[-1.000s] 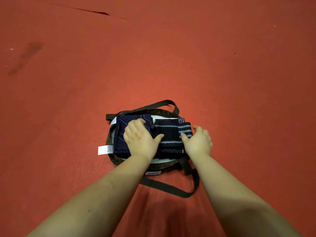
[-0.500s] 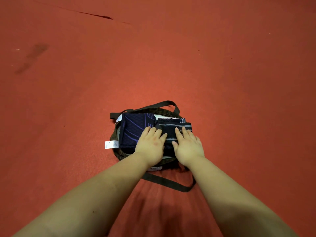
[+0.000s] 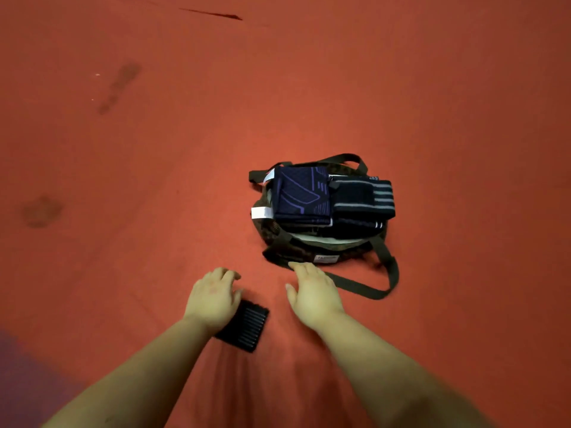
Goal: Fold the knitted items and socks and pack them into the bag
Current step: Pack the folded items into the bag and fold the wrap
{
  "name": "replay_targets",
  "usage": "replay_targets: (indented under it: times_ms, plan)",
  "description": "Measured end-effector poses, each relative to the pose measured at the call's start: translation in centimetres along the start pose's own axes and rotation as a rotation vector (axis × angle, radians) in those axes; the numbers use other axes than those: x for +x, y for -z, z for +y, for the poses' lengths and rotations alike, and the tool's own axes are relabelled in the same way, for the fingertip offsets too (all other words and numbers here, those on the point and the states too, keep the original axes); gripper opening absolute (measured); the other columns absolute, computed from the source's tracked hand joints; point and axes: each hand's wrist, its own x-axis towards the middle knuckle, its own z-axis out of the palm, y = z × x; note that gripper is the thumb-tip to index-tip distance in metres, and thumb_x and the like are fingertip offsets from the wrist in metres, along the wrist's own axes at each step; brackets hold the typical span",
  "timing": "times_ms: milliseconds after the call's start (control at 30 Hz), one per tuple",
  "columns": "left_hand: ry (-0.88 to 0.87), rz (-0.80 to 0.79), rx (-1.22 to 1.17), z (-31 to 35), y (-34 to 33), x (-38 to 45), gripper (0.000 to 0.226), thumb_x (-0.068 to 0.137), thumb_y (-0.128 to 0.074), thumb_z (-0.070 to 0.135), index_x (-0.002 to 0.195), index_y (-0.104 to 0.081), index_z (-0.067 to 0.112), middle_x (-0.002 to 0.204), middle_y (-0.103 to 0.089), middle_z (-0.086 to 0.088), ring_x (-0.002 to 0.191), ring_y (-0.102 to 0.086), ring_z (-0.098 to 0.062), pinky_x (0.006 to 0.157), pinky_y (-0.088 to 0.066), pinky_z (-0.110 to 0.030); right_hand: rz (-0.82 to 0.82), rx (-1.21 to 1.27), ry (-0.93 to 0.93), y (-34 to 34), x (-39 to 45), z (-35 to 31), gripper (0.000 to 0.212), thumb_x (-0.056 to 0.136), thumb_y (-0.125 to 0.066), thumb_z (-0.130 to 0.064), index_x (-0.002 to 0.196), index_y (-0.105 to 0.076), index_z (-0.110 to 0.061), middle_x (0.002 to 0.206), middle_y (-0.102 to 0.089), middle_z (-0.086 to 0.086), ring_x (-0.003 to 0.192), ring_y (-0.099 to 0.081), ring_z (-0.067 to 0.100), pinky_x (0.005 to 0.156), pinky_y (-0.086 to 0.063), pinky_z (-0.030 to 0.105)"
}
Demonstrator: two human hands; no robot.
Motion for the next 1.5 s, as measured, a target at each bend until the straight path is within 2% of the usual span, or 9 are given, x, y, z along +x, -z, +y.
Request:
replay_targets:
  times_ms: [133, 300, 500, 733, 1000, 1133, 1300, 1400, 1500]
  plan:
    - [0.378, -0.317, -0.221, -3.6, -3.4, -1.9, 0.068, 0.089, -0.055, 0.051, 0.142, -0.034, 0.015, 0.141, -0.04, -0.011, 0.13, -0.041, -0.028, 0.108, -0.033, -0.037, -0.199, 0.178, -0.154, -5.5, -1.1, -1.7, 0.054, 0.096, -0.045, -0.034, 0.146, -0.028, -0.022, 0.145, -0.038, 0.004, 0.132, -0.039, 0.023, 0.108, -0.032, 0.032]
    - [0.519, -0.288, -0.489, -4.6, -5.7, -2.3, 0.068, 0.084, -0.067, 0.04, 0.139, -0.039, 0.01, 0.136, -0.04, -0.015, 0.126, -0.044, -0.03, 0.108, -0.033, -0.035, -0.185, 0.539, -0.424, -11.1, -1.4, -3.2, 0.064, 0.089, -0.06, -0.031, 0.144, -0.031, -0.015, 0.139, -0.047, 0.009, 0.126, -0.047, 0.022, 0.103, -0.038, 0.028]
    - [0.538, -0.316, -0.691, -4.7, -6.6, -1.9, 0.027, 0.083, -0.072, 0.02, 0.084, -0.045, 0.015, 0.082, -0.057, -0.002, 0.081, -0.055, -0.021, 0.077, -0.043, -0.034, -0.078, 1.073, -0.766, -14.6, -0.3, -4.5, 0.043, 0.08, -0.072, -0.01, 0.118, -0.053, -0.004, 0.108, -0.066, 0.015, 0.087, -0.063, 0.021, 0.069, -0.049, 0.025]
    - [0.594, -0.412, -1.077, -3.3, -2.6, -1.4, 0.013, 0.082, -0.068, 0.005, 0.083, -0.055, 0.009, 0.075, -0.062, -0.003, 0.064, -0.056, -0.012, 0.051, -0.042, -0.017, -0.058, 1.082, -0.713, -10.8, -0.3, -5.0, 0.009, 0.087, -0.06, -0.008, 0.091, -0.056, -0.014, 0.084, -0.063, 0.004, 0.07, -0.059, 0.015, 0.053, -0.043, 0.022]
    - [0.368, -0.404, -1.326, 2.2, 7.3, 2.9, 0.017, 0.086, -0.063, 0.004, 0.074, -0.055, 0.013, 0.073, -0.065, -0.005, 0.056, -0.063, -0.009, 0.056, -0.053, -0.019, 0.156, 0.972, -0.42, 1.8, 2.0, -4.5, 0.006, 0.083, -0.064, -0.007, 0.083, -0.065, -0.013, 0.088, -0.07, 0.007, 0.084, -0.066, 0.022, 0.084, -0.053, 0.033]
    - [0.286, -0.32, -1.315, 5.9, 11.2, 6.2, 0.018, 0.09, -0.063, 0.02, 0.072, -0.057, 0.018, 0.057, -0.063, 0.008, 0.047, -0.058, -0.002, 0.052, -0.048, -0.017, 0.263, 0.816, -0.353, 7.9, 4.2, -3.0, 0.014, 0.082, -0.068, -0.016, 0.095, -0.068, -0.009, 0.093, -0.072, 0.007, 0.089, -0.067, 0.021, 0.089, -0.052, 0.035]
    - [0.267, -0.181, -1.103, 8.8, 11.8, 11.5, 0.031, 0.085, -0.067, 0.03, 0.064, -0.049, 0.017, 0.067, -0.056, -0.003, 0.059, -0.052, -0.017, 0.064, -0.045, -0.03, 0.343, 0.658, -0.328, 13.0, 7.5, -1.2, 0.036, 0.082, -0.07, -0.022, 0.116, -0.062, -0.011, 0.107, -0.069, 0.004, 0.101, -0.064, 0.021, 0.096, -0.047, 0.036]
    - [0.282, -0.104, -0.766, 9.5, 11.3, 14.1, 0.036, 0.084, -0.063, 0.046, 0.063, -0.053, 0.018, 0.087, -0.068, -0.005, 0.085, -0.062, -0.026, 0.086, -0.05, -0.037, 0.351, 0.505, -0.33, 13.7, 9.8, -0.3, 0.042, 0.087, -0.066, -0.025, 0.125, -0.056, -0.013, 0.114, -0.064, 0.003, 0.107, -0.06, 0.022, 0.093, -0.045, 0.031]
    - [0.299, -0.052, -0.372, 9.9, 10.6, 15.8, 0.043, 0.087, -0.049, 0.059, 0.087, -0.066, 0.019, 0.109, -0.065, -0.003, 0.109, -0.055, -0.028, 0.092, -0.038, -0.035, 0.336, 0.3, -0.321, 12.6, 11.7, 0.2, 0.048, 0.088, -0.061, -0.029, 0.133, -0.047, -0.018, 0.119, -0.063, 0.005, 0.109, -0.058, 0.026, 0.092, -0.047, 0.037]
